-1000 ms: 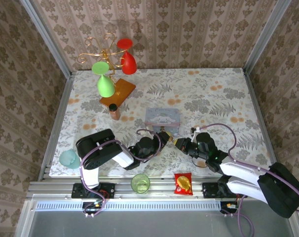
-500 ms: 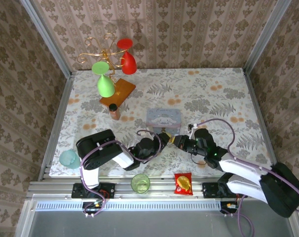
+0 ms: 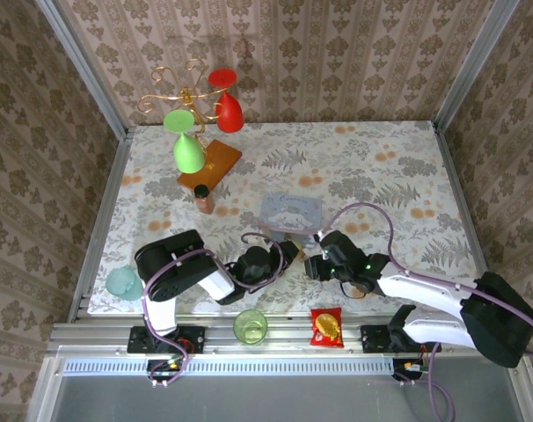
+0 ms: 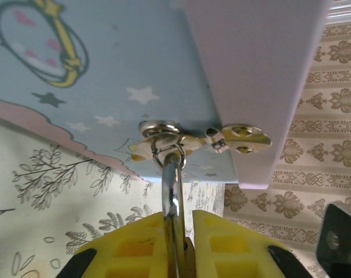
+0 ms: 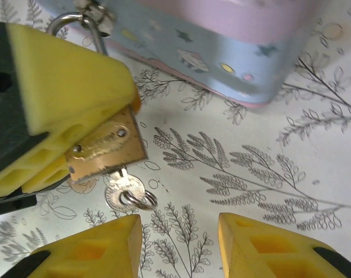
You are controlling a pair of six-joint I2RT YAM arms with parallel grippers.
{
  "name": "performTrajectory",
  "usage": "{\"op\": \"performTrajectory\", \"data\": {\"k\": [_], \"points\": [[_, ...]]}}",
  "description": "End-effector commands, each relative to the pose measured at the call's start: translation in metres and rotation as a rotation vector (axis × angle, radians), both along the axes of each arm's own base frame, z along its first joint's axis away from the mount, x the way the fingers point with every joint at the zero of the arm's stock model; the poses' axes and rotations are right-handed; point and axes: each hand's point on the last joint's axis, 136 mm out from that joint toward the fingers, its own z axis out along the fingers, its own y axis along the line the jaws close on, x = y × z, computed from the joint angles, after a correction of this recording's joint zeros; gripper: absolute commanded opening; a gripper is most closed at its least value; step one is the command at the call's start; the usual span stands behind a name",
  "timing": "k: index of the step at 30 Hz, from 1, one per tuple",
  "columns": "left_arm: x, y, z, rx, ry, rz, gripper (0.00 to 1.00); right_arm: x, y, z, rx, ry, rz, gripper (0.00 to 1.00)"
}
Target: Unlock the padlock with the key
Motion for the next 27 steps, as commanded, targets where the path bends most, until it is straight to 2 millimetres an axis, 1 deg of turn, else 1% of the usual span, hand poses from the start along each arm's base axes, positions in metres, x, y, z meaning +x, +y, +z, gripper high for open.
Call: {"op": "performTrajectory", "data": {"k": [1, 4, 7, 11, 15, 19, 20, 22, 23, 25, 27], "points": [[-0.003, -0.002, 0.025, -0.069, -0.045, -0.028, 0.0, 0.013, 0.004, 0.014, -0.136, -0.161, 0.06, 0.4], [-0.003, -0.002, 0.028, -0.074, -0.05, -0.033, 0.0, 0.019, 0.0, 0.018, -0.243, -0.254, 0.051, 0.4], [-0.004, -0.004, 0.031, -0.08, -0.053, -0.039, 0.0, 0.021, 0.007, 0.019, -0.32, -0.306, 0.102, 0.4], [-0.004, -0.004, 0.032, -0.083, -0.053, -0.038, 0.0, 0.013, 0.018, 0.012, -0.353, -0.328, 0.177, 0.4], [-0.006, -0.007, 0.033, -0.081, -0.058, -0.046, 0.0, 0.013, 0.022, 0.018, -0.365, -0.391, 0.174, 0.39], [-0.01, -0.013, 0.03, -0.092, -0.037, -0.056, 0.0, 0.02, 0.03, 0.025, -0.373, -0.428, 0.191, 0.33], [-0.011, -0.012, 0.03, -0.09, -0.038, -0.054, 0.0, 0.021, 0.031, 0.022, -0.389, -0.424, 0.199, 0.3], [-0.01, -0.01, 0.032, -0.09, -0.045, -0.049, 0.0, 0.024, 0.031, 0.017, -0.426, -0.413, 0.198, 0.17], [-0.011, -0.009, 0.033, -0.09, -0.048, -0.048, 0.0, 0.025, 0.031, 0.017, -0.43, -0.409, 0.188, 0.14], [-0.01, -0.008, 0.035, -0.094, -0.052, -0.048, 0.0, 0.023, 0.031, 0.013, -0.401, -0.389, 0.181, 0.12], [-0.011, -0.006, 0.034, -0.092, -0.047, -0.044, 0.0, 0.018, 0.034, 0.013, -0.314, -0.367, 0.171, 0.1]]}}
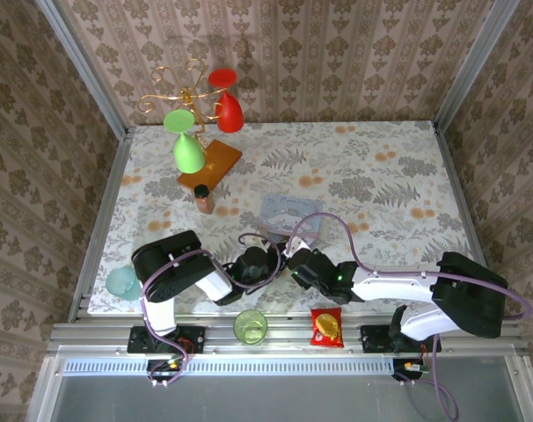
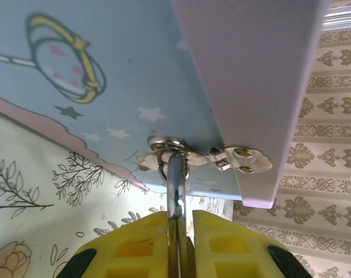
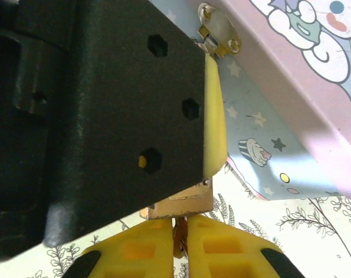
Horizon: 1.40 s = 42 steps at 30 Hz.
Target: Unlock the padlock with the key
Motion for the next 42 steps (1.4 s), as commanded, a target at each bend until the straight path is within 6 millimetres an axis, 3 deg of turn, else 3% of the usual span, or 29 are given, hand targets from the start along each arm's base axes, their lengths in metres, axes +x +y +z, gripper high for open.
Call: {"op": "performTrajectory", "data": {"k": [1, 6, 13, 16, 26, 30, 34, 36, 42], "points": [[-0.01, -0.012, 0.038, -0.117, -0.055, -0.058, 0.0, 0.006, 0.004, 0.013, 0.17, 0.003, -0.042, 0.09], [-0.009, -0.004, 0.031, -0.088, -0.061, -0.05, 0.11, -0.012, 0.002, 0.025, 0.554, 0.178, 0.01, 0.07], [-0.007, 0.008, 0.02, -0.047, -0.063, -0.035, 0.27, -0.025, -0.016, 0.016, 0.604, 0.293, -0.021, 0.06], [-0.007, 0.009, 0.016, -0.03, -0.067, -0.037, 0.36, -0.028, -0.014, 0.007, 0.632, 0.35, -0.022, 0.05], [-0.005, 0.014, -0.008, 0.036, -0.056, -0.049, 0.27, -0.027, -0.002, 0.001, 0.709, 0.414, -0.021, 0.05], [-0.009, 0.012, -0.016, 0.069, -0.066, -0.084, 0.11, -0.024, -0.01, -0.006, 0.775, 0.485, -0.105, 0.06], [-0.011, 0.021, -0.028, 0.145, -0.068, -0.095, 0.07, -0.028, -0.02, -0.023, 0.712, 0.526, -0.164, 0.11], [-0.011, 0.022, -0.028, 0.162, -0.075, -0.097, 0.07, -0.028, -0.023, -0.025, 0.698, 0.518, -0.171, 0.21], [-0.01, 0.023, -0.026, 0.175, -0.085, -0.099, 0.13, -0.017, -0.028, -0.012, 0.646, 0.459, -0.179, 0.34]]}}
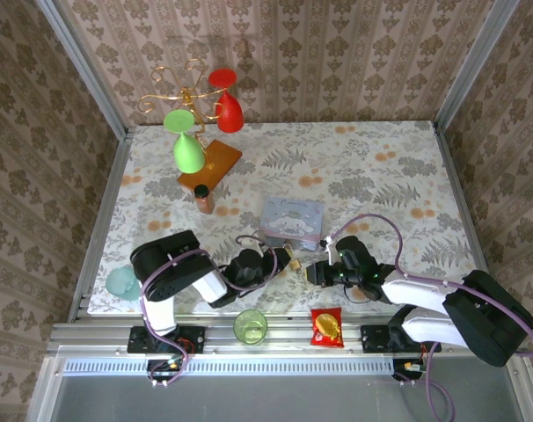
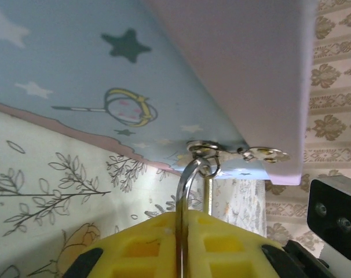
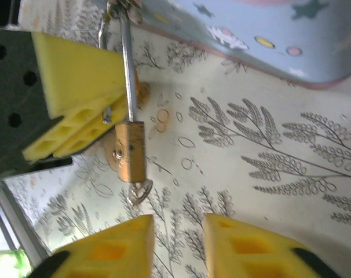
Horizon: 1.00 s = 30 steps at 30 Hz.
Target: Unlock the padlock with the key
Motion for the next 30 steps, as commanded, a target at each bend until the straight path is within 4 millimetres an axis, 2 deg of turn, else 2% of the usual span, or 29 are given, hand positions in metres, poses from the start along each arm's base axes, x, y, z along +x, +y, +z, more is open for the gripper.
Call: {"op": "performTrajectory", "data": {"k": [1, 3, 6, 10, 13, 15, 23, 30], "points": [[-0.003, 0.006, -0.008, 0.052, 0.001, -0.014, 0.13, 0.015, -0.006, 0.015, -0.052, -0.061, -0.033, 0.34], [-0.003, 0.006, -0.006, 0.043, -0.005, -0.015, 0.13, 0.025, -0.007, 0.026, -0.069, -0.105, -0.052, 0.38], [-0.003, 0.007, -0.004, 0.04, -0.011, -0.012, 0.14, 0.04, 0.004, 0.042, -0.056, -0.155, -0.044, 0.39], [-0.002, 0.008, 0.004, 0.043, -0.031, -0.007, 0.14, 0.057, 0.028, 0.043, -0.055, -0.148, 0.018, 0.38], [-0.002, 0.01, 0.01, 0.053, -0.047, -0.007, 0.14, 0.062, 0.043, 0.044, -0.058, -0.151, 0.056, 0.34], [-0.002, 0.011, 0.012, 0.064, -0.053, -0.009, 0.14, 0.061, 0.044, 0.031, -0.114, -0.13, 0.059, 0.33], [-0.001, 0.013, 0.015, 0.066, -0.06, -0.003, 0.1, 0.056, 0.033, 0.02, -0.149, -0.132, 0.018, 0.27], [0.0, 0.015, 0.015, 0.05, -0.064, 0.005, 0.09, 0.057, 0.013, 0.039, -0.169, -0.206, -0.058, 0.25]]}}
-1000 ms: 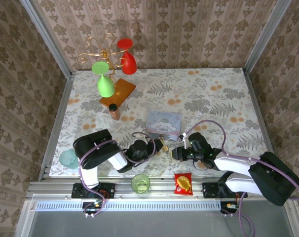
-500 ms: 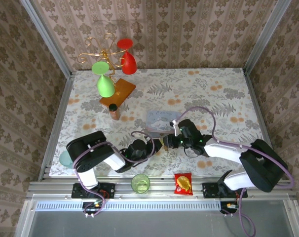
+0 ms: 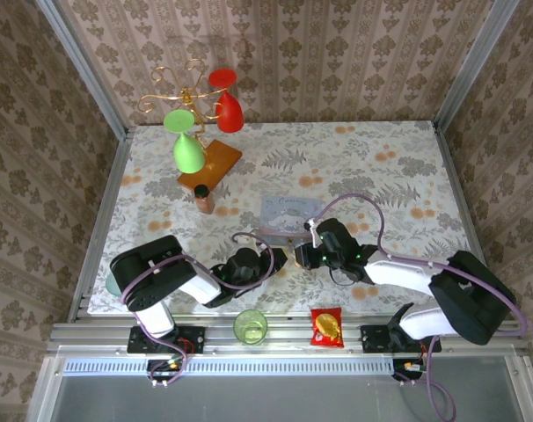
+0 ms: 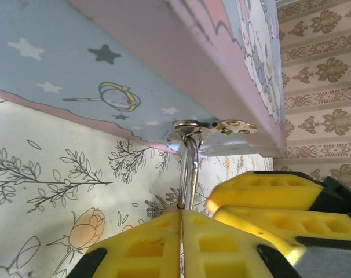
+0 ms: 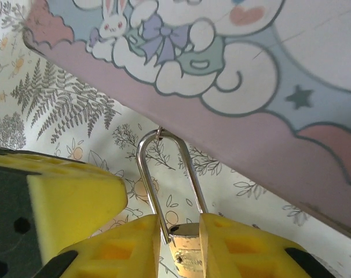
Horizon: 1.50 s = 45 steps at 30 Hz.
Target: Unlock the padlock with the key
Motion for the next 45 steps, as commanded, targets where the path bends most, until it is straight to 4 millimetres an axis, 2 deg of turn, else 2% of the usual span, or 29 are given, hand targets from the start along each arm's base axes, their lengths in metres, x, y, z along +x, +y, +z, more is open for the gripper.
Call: {"op": "performTrajectory", "data": {"k": [1, 6, 13, 18, 23, 26, 30, 32, 34, 38, 42, 45], "points": [[0.003, 0.005, 0.001, 0.008, -0.028, 0.008, 0.09, 0.005, -0.014, 0.011, -0.051, -0.063, -0.051, 0.24], [0.003, 0.001, 0.004, 0.037, -0.047, -0.01, 0.1, 0.005, -0.016, 0.0, -0.102, -0.064, -0.027, 0.23], [0.003, 0.003, 0.006, 0.044, -0.046, -0.006, 0.1, 0.011, 0.002, -0.003, -0.13, -0.119, 0.012, 0.24], [0.003, 0.007, 0.008, 0.042, -0.05, 0.0, 0.1, 0.013, 0.007, -0.028, -0.204, -0.096, 0.026, 0.24], [0.004, 0.012, 0.014, 0.059, -0.064, 0.008, 0.1, 0.013, 0.008, -0.033, -0.191, -0.101, 0.019, 0.2], [0.005, 0.017, 0.022, 0.065, -0.088, 0.015, 0.1, 0.015, 0.011, -0.032, -0.167, -0.09, 0.015, 0.32], [0.012, 0.031, 0.036, 0.118, -0.126, 0.028, 0.1, 0.017, 0.021, -0.032, -0.092, -0.063, 0.034, 0.34], [0.014, 0.039, 0.046, 0.139, -0.15, 0.036, 0.1, 0.019, 0.024, -0.034, -0.065, -0.052, 0.031, 0.28], [0.017, 0.05, 0.054, 0.165, -0.169, 0.048, 0.1, 0.019, 0.024, -0.038, -0.076, -0.049, 0.032, 0.16], [0.02, 0.068, 0.067, 0.213, -0.208, 0.071, 0.11, 0.018, 0.021, -0.034, -0.041, -0.053, 0.011, 0.04], [0.031, 0.078, 0.091, 0.317, -0.288, 0.038, 0.11, 0.014, 0.007, -0.031, -0.005, -0.009, -0.077, 0.01], [0.043, 0.069, 0.123, 0.468, -0.412, -0.071, 0.12, 0.011, 0.005, -0.032, 0.052, 0.05, -0.15, 0.0]]}}
